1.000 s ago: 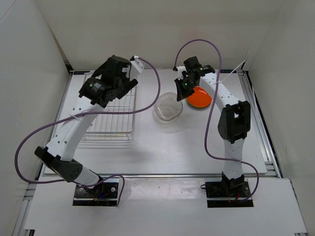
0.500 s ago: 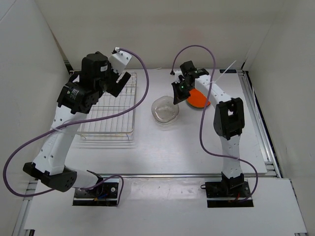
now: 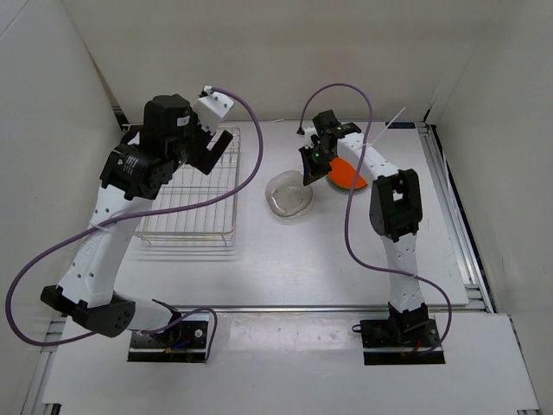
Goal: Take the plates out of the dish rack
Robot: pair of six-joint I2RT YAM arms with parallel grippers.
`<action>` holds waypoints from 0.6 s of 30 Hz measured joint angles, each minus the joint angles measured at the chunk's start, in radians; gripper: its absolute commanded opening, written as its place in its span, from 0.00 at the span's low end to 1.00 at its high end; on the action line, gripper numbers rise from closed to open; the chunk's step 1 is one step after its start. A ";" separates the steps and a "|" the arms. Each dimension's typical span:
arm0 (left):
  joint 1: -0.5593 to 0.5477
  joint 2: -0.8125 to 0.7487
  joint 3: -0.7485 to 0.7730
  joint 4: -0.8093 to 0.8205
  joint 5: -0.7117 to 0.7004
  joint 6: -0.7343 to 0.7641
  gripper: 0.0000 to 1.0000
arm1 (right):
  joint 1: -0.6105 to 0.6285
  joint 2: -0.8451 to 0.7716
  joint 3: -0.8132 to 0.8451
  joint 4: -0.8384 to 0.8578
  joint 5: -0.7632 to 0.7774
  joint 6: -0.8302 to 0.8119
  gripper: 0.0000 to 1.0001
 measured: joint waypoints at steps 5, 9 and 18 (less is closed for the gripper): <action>0.005 0.000 0.001 -0.012 0.024 -0.006 1.00 | 0.000 0.000 0.011 0.006 0.007 0.000 0.03; 0.005 0.000 0.012 -0.023 0.035 -0.010 1.00 | 0.000 0.003 0.011 0.006 0.008 0.000 0.03; 0.005 0.000 0.020 -0.024 0.043 -0.010 1.00 | 0.000 0.009 0.011 0.006 0.009 -0.001 0.11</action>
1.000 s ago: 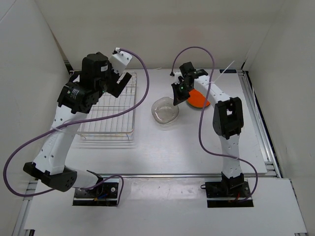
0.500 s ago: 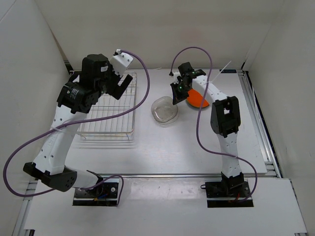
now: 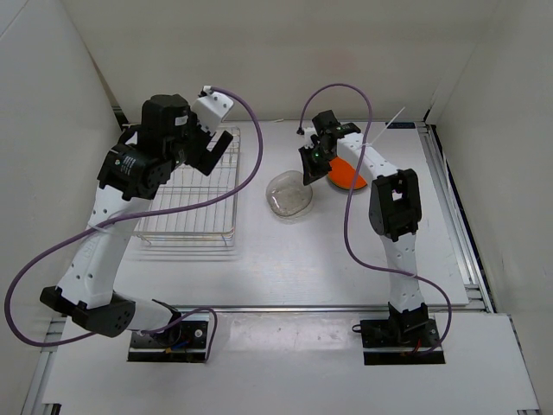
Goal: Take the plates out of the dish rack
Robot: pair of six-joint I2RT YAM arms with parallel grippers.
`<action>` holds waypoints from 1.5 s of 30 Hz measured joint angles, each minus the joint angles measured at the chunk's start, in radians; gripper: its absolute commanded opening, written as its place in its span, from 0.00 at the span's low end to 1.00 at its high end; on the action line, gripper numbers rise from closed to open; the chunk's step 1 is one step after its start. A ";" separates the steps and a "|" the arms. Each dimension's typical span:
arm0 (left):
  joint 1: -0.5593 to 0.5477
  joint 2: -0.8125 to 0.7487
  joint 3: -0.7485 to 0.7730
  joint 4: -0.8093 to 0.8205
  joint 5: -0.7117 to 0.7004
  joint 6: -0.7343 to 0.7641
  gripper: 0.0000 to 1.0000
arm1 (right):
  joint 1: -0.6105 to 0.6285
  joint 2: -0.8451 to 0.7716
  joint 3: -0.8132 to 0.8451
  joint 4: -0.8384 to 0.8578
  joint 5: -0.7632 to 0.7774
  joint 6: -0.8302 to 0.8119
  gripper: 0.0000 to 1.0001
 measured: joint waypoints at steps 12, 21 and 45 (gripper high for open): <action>0.000 0.000 0.002 -0.036 0.047 0.000 1.00 | 0.000 0.003 0.003 -0.003 0.011 -0.005 0.47; 0.006 -0.001 -0.042 0.001 0.000 0.000 1.00 | -0.002 -0.087 0.007 -0.031 0.083 -0.029 1.00; 0.590 0.217 -0.156 0.171 0.156 -0.217 1.00 | -0.766 -0.887 -0.502 -0.073 0.198 -0.112 1.00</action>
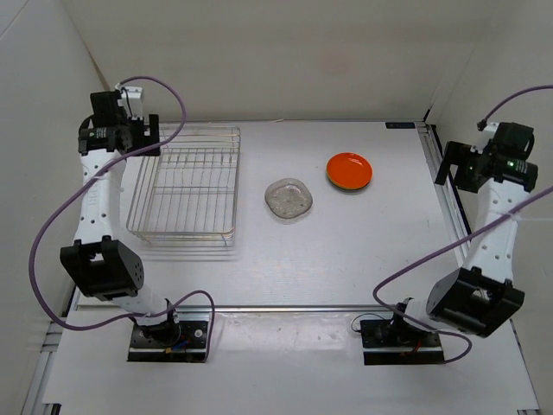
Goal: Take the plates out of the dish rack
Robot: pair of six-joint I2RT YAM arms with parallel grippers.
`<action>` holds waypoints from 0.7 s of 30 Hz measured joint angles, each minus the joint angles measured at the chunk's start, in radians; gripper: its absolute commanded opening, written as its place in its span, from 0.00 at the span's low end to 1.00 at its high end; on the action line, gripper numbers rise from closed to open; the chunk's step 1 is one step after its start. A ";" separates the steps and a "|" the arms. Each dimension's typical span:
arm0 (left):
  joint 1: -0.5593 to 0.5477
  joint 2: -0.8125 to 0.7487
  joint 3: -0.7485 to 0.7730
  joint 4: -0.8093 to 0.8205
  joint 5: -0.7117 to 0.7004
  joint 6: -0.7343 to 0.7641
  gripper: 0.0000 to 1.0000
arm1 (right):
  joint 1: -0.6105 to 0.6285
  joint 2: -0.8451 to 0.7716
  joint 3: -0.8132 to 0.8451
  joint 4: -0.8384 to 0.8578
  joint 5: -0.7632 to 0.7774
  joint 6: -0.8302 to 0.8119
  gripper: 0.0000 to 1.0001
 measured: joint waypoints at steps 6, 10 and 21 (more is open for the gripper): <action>0.068 0.006 0.005 0.014 0.052 -0.070 1.00 | -0.053 -0.154 -0.105 0.025 0.015 -0.001 1.00; 0.078 0.005 -0.029 0.048 0.072 -0.107 1.00 | -0.054 -0.174 -0.121 0.037 0.014 -0.001 1.00; 0.079 0.004 -0.105 0.062 0.092 -0.131 1.00 | -0.054 -0.164 -0.121 0.051 0.027 0.000 1.00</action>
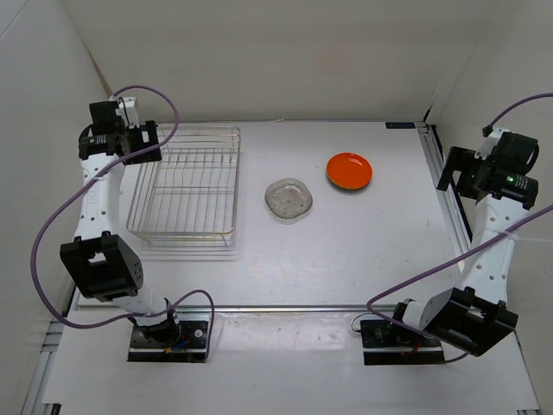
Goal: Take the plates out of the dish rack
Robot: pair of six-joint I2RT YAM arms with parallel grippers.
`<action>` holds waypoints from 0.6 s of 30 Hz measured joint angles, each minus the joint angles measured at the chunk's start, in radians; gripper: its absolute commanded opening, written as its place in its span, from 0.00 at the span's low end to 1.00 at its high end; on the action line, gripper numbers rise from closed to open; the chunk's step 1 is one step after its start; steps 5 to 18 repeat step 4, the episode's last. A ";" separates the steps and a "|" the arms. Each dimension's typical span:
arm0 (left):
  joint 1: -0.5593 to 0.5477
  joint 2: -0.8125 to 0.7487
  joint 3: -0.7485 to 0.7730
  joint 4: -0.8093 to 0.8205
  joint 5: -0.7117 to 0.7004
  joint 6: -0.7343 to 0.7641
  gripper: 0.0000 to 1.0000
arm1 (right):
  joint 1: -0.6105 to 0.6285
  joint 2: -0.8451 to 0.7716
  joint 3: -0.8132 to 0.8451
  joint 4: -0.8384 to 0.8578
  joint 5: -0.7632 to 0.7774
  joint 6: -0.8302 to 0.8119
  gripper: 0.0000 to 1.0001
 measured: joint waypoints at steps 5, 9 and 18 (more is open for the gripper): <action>0.000 0.000 0.000 0.004 0.007 -0.007 1.00 | 0.000 0.000 0.000 0.004 0.008 0.000 1.00; 0.000 0.000 0.000 0.004 0.007 -0.007 1.00 | 0.000 0.000 0.000 0.004 0.008 0.000 1.00; 0.000 0.000 0.000 0.004 0.007 -0.007 1.00 | 0.000 0.000 0.000 0.004 0.008 0.000 1.00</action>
